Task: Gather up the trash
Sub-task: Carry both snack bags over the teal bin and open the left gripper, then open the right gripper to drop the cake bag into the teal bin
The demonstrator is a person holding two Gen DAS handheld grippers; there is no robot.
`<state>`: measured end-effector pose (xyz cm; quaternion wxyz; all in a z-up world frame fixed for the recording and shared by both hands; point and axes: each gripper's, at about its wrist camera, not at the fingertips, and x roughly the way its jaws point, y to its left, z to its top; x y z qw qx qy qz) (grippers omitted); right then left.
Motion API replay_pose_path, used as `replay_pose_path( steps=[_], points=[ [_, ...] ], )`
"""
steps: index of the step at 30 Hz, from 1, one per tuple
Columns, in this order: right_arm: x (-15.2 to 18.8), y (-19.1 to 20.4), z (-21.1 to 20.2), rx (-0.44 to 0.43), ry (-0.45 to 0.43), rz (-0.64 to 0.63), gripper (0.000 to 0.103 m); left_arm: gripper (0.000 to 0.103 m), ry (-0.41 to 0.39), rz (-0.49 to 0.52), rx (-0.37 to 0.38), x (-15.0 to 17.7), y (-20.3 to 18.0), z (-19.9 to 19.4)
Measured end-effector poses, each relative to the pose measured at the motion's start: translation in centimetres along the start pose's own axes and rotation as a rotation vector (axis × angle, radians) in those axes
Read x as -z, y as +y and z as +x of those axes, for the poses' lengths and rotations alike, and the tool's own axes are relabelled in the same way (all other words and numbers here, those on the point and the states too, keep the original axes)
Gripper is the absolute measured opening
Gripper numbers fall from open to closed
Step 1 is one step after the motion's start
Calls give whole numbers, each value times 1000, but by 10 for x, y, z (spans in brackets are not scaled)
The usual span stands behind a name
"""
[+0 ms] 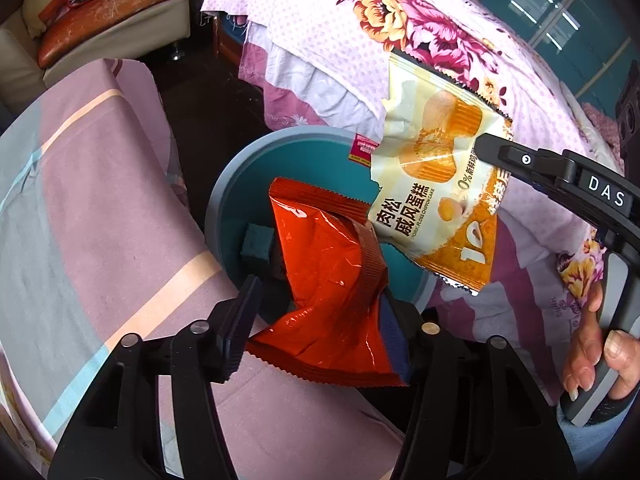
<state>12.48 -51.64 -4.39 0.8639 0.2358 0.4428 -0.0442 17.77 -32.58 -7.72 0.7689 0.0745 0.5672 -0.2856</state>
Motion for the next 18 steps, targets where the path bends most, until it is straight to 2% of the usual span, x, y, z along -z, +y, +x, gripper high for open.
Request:
replay_pose_path(
  steps=[2,5,10,18],
  points=[
    [0,-1,2,1,5,1,18,75,-5,1,-7,0,-1,0],
    [1,-1,5,1,12,3,18,83,-13,1,-14,1,-1,-1],
    [2,-1,8,1,22,7,18,83,-2,-27,-10,5,6,-4],
    [4,1,11,14,35,3,19,86,-26,-79,4,17,21,-18]
  ],
)
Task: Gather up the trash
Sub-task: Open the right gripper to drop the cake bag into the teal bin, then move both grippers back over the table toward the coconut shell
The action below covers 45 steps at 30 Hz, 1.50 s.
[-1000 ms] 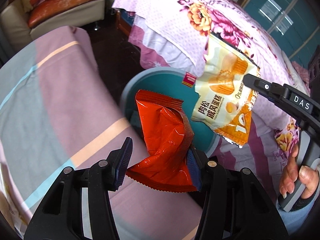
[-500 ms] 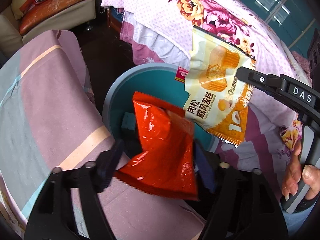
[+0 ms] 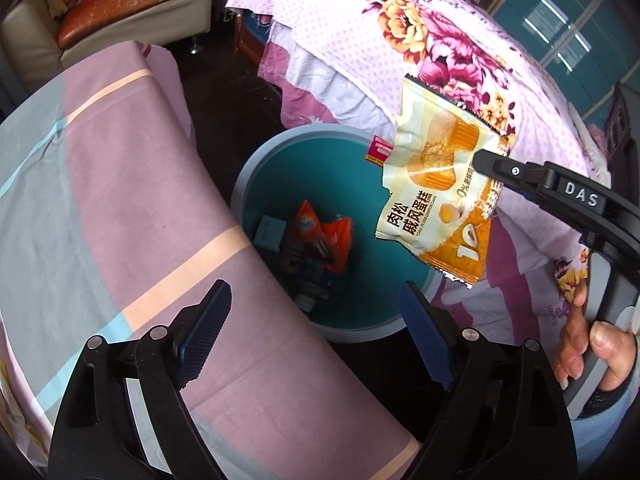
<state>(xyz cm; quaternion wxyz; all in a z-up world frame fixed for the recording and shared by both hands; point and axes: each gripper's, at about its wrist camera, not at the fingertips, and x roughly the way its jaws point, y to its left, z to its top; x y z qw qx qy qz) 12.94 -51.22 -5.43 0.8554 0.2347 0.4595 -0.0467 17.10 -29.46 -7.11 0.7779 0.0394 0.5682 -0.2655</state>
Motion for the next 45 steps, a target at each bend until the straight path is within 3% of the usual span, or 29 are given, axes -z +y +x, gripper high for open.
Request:
replay_pose_path(
  steps=[5,11,17,21,33,45],
  points=[
    [1,4,4,5,13,-3,20,93,-21,-27,-3,6,9,-11],
    [6,9,11,16,41,0,28,94,-24,-60,5,12,20,-18],
    [10,12,10,30,54,8,59,94,-24,-88,8,20,31,-22],
    [13,18,5,35,62,-6,72,95,-28,-103,9,28,38,-27],
    [28,62,-6,16,86,-90,76,95,-69,-179,-16,64,76,-61],
    [62,160,-21,-24,116,-347,76,95,-138,-246,-53,117,124,-118]
  ],
)
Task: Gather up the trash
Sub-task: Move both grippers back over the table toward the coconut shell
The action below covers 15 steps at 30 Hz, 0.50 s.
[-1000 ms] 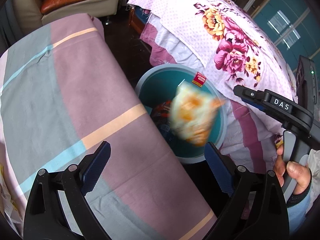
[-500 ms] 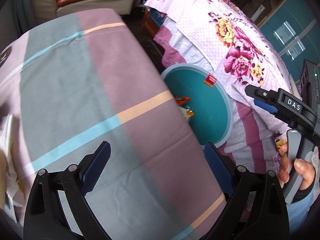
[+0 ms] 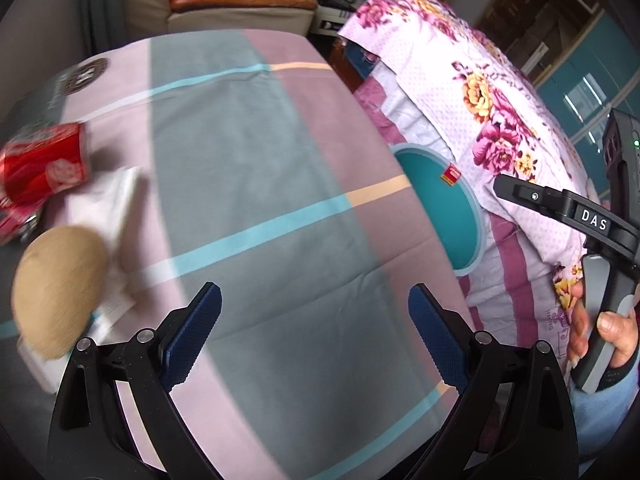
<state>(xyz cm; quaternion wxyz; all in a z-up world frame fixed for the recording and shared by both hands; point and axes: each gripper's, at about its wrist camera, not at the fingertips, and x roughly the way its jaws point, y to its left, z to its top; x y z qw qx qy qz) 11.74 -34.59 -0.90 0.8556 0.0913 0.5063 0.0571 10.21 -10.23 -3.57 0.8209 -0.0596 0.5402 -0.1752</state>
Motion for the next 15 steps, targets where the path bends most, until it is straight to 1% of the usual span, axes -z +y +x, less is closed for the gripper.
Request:
replay_pose_path(
  steps=[3,6,7,9,10,12,13,14,15],
  points=[
    [0,26,-2,-12,6,-69,76,95,-27,-21,-10,11,19,-19],
    [0,61,-4,-28,14,-159,76,95,-58,-47,-23,23,43,-38],
    [1,78,-5,-36,18,-206,76,95,-68,-54,-31,27,51,-44],
    [2,100,-5,-41,20,-268,76,95,-89,-74,-58,39,72,-57],
    [4,121,-5,-50,21,-331,76,95,-99,-85,-72,44,82,-62],
    [7,143,-5,-55,17,-393,76,95,-118,-128,-108,58,111,-71],
    [10,160,-5,-59,9,-444,76,95,-121,-159,-124,65,126,-73],
    [14,177,-4,-69,1,-491,76,95,-121,-184,-131,71,136,-75],
    [16,185,-3,-75,-1,-516,76,95,-119,-219,-135,78,150,-76]
  ],
)
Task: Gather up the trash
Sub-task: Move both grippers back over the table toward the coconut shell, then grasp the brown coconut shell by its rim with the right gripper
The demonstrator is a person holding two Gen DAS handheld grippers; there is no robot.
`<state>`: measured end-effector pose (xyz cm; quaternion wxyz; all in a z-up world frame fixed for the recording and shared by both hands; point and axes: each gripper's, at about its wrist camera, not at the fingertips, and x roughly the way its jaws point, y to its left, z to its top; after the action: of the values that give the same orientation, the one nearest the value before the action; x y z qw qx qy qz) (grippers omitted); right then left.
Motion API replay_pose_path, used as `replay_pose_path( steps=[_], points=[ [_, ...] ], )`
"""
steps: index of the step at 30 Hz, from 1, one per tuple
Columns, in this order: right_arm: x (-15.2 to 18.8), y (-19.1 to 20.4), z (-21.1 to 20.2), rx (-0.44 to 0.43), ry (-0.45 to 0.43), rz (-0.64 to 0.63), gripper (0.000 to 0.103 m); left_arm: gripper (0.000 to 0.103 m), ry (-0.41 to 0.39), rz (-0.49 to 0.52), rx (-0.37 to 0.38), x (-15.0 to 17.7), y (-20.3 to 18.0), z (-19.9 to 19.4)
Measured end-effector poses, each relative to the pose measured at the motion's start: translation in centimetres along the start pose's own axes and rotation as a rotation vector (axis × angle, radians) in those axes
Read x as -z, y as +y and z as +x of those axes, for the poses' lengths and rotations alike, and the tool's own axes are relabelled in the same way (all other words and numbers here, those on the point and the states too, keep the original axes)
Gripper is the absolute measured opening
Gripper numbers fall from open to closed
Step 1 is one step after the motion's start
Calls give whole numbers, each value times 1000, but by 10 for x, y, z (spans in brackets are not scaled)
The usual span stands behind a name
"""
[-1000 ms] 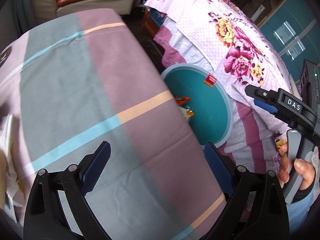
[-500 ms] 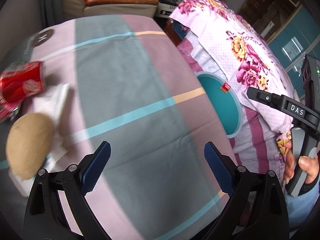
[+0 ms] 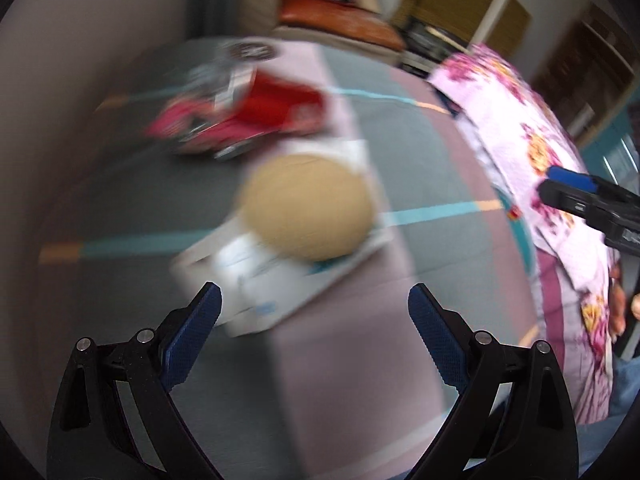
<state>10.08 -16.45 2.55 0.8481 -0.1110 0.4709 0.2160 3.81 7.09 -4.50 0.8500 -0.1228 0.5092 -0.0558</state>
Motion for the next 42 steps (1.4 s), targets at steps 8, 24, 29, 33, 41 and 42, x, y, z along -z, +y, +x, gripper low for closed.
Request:
replay_pose_path(
  steps=[8,24,29,33,41,42],
  points=[
    [-22,105,35,-42,36,-330,77,94,-8,-118,-48,15,64,0],
    [-18,174,99,4,148,-574,77,95,-36,-194,-13,22,111,-9],
    [-24,174,109,-5,143,-565,77,95,-30,-183,-5,21,109,-6],
    [-23,175,112,-20,121,-592,76,95,-27,-180,5,17,108,-4],
    [-51,140,99,-161,111,-347,46,95,-28,-192,4,17,113,-4],
    [-54,135,99,-169,112,-315,43,95,-27,-193,5,17,113,-4]
  ],
)
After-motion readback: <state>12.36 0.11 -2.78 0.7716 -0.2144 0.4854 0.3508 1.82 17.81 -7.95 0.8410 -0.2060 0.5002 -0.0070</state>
